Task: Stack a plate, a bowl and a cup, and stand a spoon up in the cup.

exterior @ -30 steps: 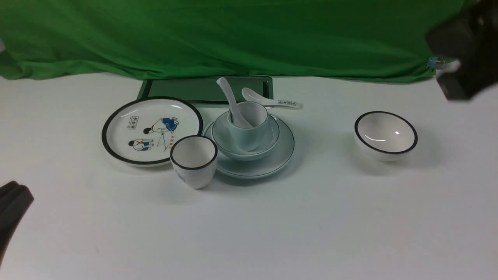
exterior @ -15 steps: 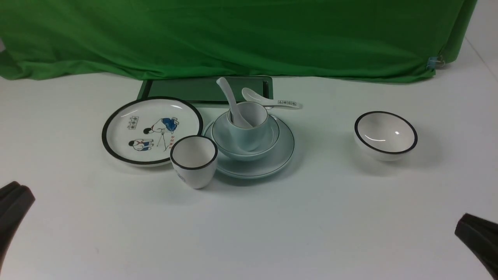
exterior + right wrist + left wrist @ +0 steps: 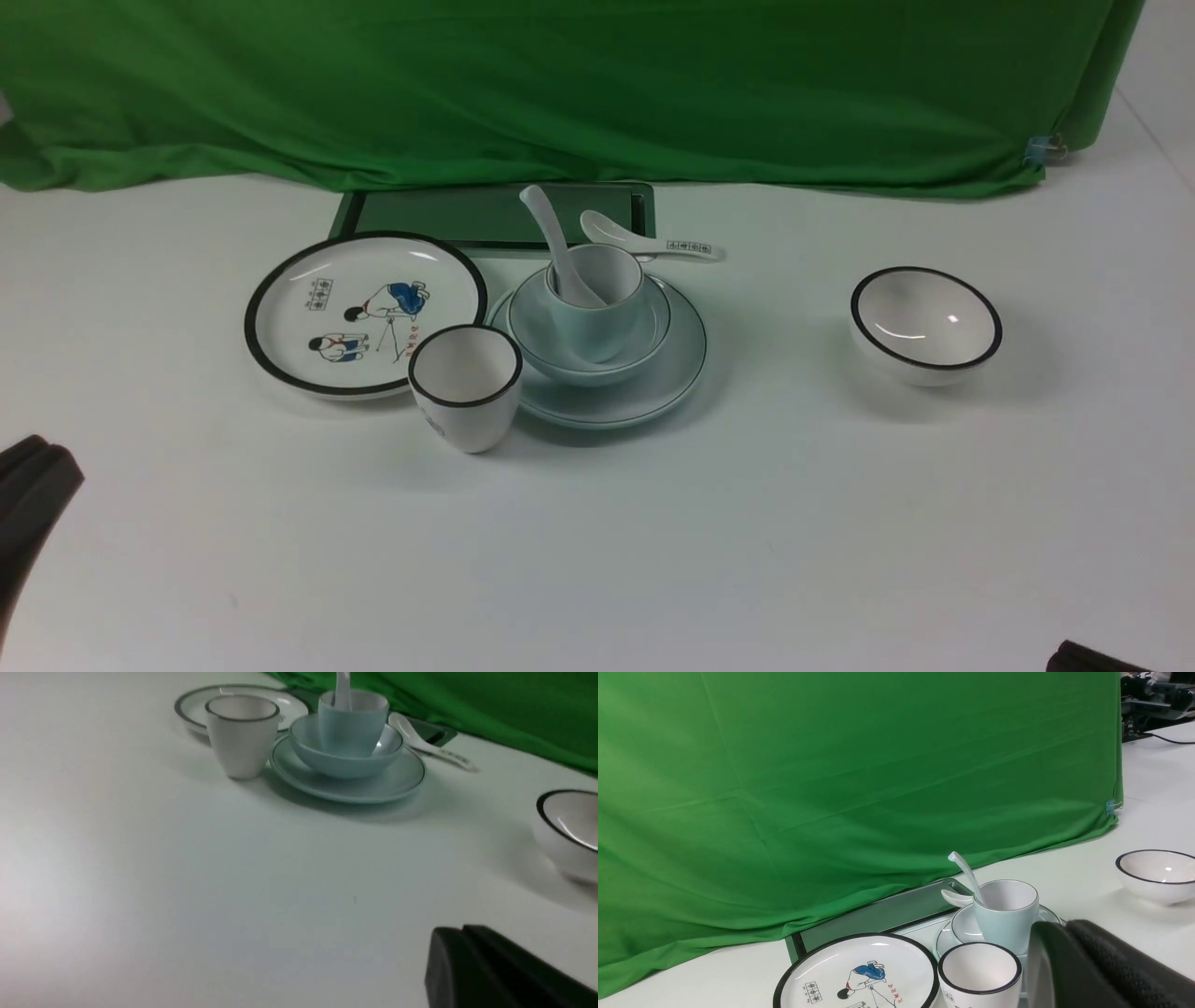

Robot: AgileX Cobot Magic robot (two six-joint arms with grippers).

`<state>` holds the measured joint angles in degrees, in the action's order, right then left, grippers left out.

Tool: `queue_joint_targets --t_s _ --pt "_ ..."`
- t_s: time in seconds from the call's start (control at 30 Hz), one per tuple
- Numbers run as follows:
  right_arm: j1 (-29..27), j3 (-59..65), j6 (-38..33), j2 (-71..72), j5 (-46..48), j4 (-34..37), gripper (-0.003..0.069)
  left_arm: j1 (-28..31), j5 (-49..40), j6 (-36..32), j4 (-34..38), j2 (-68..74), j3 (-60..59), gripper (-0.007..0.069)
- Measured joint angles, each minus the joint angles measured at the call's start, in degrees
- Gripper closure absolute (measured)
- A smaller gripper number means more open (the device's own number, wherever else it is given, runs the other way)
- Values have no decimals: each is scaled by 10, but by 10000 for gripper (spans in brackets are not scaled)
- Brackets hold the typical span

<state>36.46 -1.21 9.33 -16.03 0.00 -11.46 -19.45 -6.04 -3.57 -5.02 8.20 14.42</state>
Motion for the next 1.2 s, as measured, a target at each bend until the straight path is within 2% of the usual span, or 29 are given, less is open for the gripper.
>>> queue_joint_targets --t_s 0.07,0.13,0.23,0.27,0.3,0.37,0.4,0.47,0.5,0.53,0.8,1.2 --pt "-11 14 -3 28 7 -3 616 0 0 0 0 0 0 661" --pt "-41 17 4 62 9 -4 644 0 0 0 0 0 0 661" --pt "-96 17 18 110 26 4 648 0 0 0 0 0 0 661" --pt "-145 17 14 144 36 15 648 0 2 0 0 0 0 661" --pt "-158 17 12 146 37 19 648 0 2 0 0 0 0 661" --pt "-236 17 -14 158 35 49 648 0 4 0 0 0 0 661" --pt "-243 17 -16 158 35 51 648 0 4 0 0 0 0 659" --pt "-318 17 -50 160 37 93 648 0 4 0 0 0 0 659" --pt "-322 17 -54 160 37 96 648 0 4 0 0 0 0 658" --pt "-350 17 -79 160 44 115 648 0 4 0 0 0 0 657" --pt "-368 17 -106 161 116 127 648 0 4 0 0 0 0 656" --pt "-369 17 -106 161 124 127 627 0 4 0 0 0 0 656"
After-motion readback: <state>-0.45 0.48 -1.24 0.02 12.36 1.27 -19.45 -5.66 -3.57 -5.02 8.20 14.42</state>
